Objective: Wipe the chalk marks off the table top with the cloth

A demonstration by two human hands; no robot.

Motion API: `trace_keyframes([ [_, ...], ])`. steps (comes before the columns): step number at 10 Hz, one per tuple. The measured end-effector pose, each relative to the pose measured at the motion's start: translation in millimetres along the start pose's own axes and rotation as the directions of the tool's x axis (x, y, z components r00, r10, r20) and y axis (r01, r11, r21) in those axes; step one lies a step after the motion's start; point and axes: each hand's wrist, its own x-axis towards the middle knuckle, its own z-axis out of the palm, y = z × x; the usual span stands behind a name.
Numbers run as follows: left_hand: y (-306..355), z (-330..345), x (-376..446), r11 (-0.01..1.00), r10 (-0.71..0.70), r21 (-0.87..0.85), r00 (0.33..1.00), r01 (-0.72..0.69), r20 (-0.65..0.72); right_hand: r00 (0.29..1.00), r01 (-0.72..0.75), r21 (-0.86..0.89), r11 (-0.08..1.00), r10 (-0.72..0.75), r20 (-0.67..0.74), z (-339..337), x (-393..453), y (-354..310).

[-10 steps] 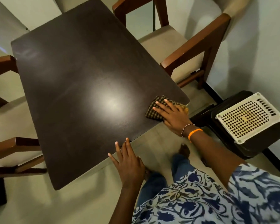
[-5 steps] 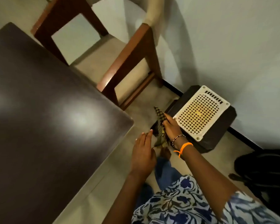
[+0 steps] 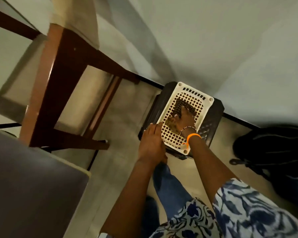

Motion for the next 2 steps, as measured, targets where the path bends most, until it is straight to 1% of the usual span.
trace_keyframes([
  [1,-2,-2,9,1.0,-0.025,0.001,0.998,0.025,0.052,0.998,-0.007,0.089,0.996,0.002,0.056,3,-2,-1],
  [2,-1,-12,2,0.997,-0.067,-0.045,0.997,0.069,0.044,0.994,0.05,0.159,0.986,-0.064,0.087,8,-25,-12],
])
